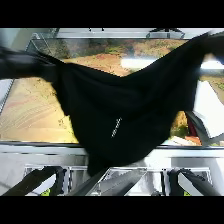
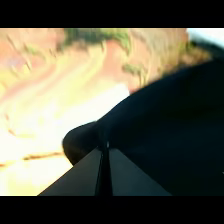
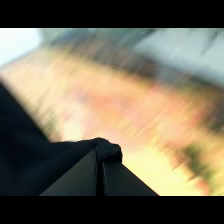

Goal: Fold the shirts.

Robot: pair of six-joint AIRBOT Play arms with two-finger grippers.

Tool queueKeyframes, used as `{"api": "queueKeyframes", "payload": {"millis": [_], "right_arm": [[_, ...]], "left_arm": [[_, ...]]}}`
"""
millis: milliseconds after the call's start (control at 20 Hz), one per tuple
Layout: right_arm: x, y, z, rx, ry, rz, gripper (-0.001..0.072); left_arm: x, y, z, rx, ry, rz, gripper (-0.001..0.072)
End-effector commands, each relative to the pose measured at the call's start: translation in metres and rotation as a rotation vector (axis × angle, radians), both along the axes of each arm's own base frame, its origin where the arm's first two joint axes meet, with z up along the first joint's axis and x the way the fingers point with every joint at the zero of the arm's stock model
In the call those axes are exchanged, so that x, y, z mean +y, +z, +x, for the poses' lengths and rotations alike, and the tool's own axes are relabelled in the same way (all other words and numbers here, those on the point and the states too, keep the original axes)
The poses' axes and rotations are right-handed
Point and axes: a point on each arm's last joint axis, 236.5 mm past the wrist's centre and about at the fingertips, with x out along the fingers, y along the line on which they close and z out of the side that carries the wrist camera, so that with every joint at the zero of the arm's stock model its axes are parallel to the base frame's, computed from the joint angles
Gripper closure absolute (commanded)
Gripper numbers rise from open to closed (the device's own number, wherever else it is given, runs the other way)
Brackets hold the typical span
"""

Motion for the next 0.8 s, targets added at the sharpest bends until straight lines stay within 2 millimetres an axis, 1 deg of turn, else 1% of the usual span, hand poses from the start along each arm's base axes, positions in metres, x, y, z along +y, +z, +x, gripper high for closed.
{"api": "queueKeyframes", "payload": {"millis": [0,50,100,150,200,250,300,350,400,450,500,600,650,700,750], "right_arm": [[0.034,-0.129,0.054,0.314,0.133,0.025,0.0693],[0.039,-0.171,0.078,0.374,0.106,0.015,0.0693],[0.040,-0.207,0.100,0.420,0.065,-0.001,0.0693],[0.039,-0.241,0.121,0.458,0.020,-0.006,0.0693],[0.035,-0.268,0.140,0.484,-0.033,0.009,0.0693],[0.030,-0.288,0.155,0.510,-0.084,0.021,0.0692],[0.025,-0.306,0.165,0.535,-0.124,0.031,0.0580],[0.020,-0.315,0.169,0.561,-0.146,0.041,0.0381],[0.013,-0.318,0.169,0.577,-0.161,0.043,0.0341],[0.004,-0.314,0.169,0.594,-0.179,0.055,0.0350],[-0.010,-0.307,0.167,0.621,-0.210,0.073,0.0350],[-0.045,-0.286,0.156,0.650,-0.260,0.085,0.0350],[-0.061,-0.277,0.147,0.671,-0.275,0.086,0.0350],[-0.076,-0.269,0.131,0.702,-0.275,0.080,0.0350],[-0.085,-0.268,0.113,0.741,-0.271,0.076,0.0350]], "left_arm": [[-0.024,-0.138,0.037,0.247,-0.033,0.064,0.0694],[-0.028,-0.171,0.049,0.285,-0.029,0.077,0.0694],[-0.030,-0.201,0.061,0.321,-0.022,0.089,0.0694],[-0.029,-0.227,0.075,0.351,-0.003,0.096,0.0694],[-0.025,-0.246,0.087,0.376,0.018,0.098,0.0694],[-0.018,-0.262,0.098,0.401,0.036,0.101,0.0692],[-0.010,-0.275,0.106,0.433,0.048,0.103,0.0689],[-0.002,-0.282,0.111,0.464,0.051,0.104,0.0442],[0.008,-0.285,0.115,0.510,0.074,0.095,0.0013],[0.020,-0.282,0.117,0.547,0.087,0.089,0.0010],[0.033,-0.275,0.119,0.568,0.087,0.087,0.0010],[0.064,-0.252,0.124,0.576,0.125,0.071,0.0011],[0.082,-0.239,0.126,0.566,0.152,0.062,0.0011],[0.099,-0.229,0.127,0.557,0.187,0.051,0.0011],[0.116,-0.221,0.124,0.560,0.212,0.044,0.0011]]}}
